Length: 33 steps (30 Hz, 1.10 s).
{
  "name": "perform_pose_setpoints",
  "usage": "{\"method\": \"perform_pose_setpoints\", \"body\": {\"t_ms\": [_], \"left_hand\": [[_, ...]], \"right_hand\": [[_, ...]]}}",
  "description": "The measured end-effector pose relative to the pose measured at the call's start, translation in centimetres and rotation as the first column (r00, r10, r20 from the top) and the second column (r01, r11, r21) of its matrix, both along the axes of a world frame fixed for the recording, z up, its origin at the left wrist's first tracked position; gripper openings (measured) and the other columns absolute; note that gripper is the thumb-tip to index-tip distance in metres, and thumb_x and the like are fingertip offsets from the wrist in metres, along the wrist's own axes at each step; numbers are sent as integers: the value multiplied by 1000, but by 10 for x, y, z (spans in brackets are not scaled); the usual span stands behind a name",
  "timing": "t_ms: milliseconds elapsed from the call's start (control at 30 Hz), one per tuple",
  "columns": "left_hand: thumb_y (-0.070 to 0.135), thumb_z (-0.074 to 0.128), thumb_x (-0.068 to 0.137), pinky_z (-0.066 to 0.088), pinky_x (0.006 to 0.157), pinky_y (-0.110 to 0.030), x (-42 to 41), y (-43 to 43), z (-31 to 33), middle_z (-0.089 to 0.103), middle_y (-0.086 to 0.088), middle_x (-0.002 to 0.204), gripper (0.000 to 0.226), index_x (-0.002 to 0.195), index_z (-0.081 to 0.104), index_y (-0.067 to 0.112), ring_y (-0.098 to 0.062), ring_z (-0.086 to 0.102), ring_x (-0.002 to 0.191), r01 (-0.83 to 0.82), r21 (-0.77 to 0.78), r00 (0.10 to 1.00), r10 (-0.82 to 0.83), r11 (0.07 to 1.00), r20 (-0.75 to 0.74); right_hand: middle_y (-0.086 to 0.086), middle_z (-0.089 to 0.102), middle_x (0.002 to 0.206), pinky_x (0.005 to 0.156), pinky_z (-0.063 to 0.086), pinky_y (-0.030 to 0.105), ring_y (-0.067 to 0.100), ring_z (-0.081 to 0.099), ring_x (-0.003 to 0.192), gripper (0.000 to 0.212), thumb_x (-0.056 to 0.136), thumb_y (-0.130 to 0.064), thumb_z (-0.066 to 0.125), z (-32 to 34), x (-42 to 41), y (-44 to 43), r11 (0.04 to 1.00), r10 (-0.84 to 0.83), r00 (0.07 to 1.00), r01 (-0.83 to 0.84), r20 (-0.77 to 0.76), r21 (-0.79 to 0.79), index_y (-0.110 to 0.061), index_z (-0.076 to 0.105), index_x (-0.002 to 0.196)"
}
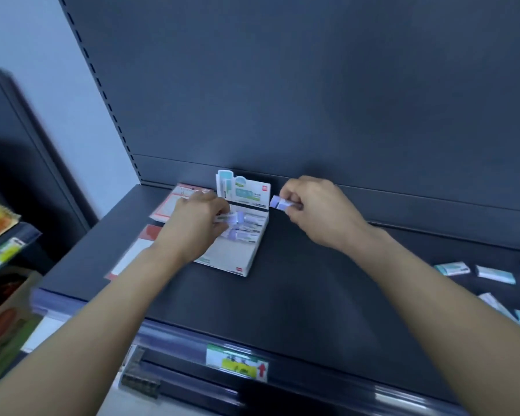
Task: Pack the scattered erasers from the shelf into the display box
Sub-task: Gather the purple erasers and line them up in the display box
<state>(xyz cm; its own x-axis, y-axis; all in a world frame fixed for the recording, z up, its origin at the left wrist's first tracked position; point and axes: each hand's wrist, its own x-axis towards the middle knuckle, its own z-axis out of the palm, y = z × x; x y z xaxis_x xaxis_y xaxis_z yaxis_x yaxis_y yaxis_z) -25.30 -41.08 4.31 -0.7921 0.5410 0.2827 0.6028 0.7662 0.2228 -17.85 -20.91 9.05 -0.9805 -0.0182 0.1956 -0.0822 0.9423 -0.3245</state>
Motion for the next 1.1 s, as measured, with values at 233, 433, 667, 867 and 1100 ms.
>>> {"method": "perform_pose_setpoints", "body": {"t_ms": [233,433,667,867,1100], "left_hand": [[25,61,86,34,88,-36,-37,-21,-25,58,-1,112,25,110,64,19,-25,46,109,97,-186,988,-72,978,136],[28,56,88,30,87,-34,-49,-22,-41,57,5,111,25,111,62,26,-22,40,113,163,-304,982,-123,939,147],[28,54,88,30,87,-35,-56,-22,-50,60,4,109,25,110,64,23,-25,38,112,191,-311,977,-148,931,156],[15,58,83,33,84,-36,-56,-23,-57,65,-5,105,23,104,67,10,-31,45,108,170,-209,984,-153,963,96],[17,55,87,33,89,-35,-54,-25,-50,59,-1,117,30,116,59,17,-27,41,113,152,-200,983,-127,968,131]], "right_hand": [[4,54,99,79,50,39,30,56,91,15,90,-9,49,-22,-38,-41,1000,-1,992,0,126,7,-13,60,99],[11,59,109,81,48,37,31,56,97,20,90,-6,49,-39,-58,-63,998,-2,959,-15,283,59,-10,60,106],[9,58,83,65,45,34,34,56,81,7,87,-3,54,-53,-70,-78,975,-66,904,-31,423,219,-5,59,82],[7,41,75,64,36,31,29,43,75,37,85,4,51,-55,-75,-93,960,-136,906,19,402,280,-13,29,59],[7,43,81,66,36,29,31,55,86,30,80,11,48,-53,-69,-92,953,-188,915,83,357,290,-10,37,63]]}}
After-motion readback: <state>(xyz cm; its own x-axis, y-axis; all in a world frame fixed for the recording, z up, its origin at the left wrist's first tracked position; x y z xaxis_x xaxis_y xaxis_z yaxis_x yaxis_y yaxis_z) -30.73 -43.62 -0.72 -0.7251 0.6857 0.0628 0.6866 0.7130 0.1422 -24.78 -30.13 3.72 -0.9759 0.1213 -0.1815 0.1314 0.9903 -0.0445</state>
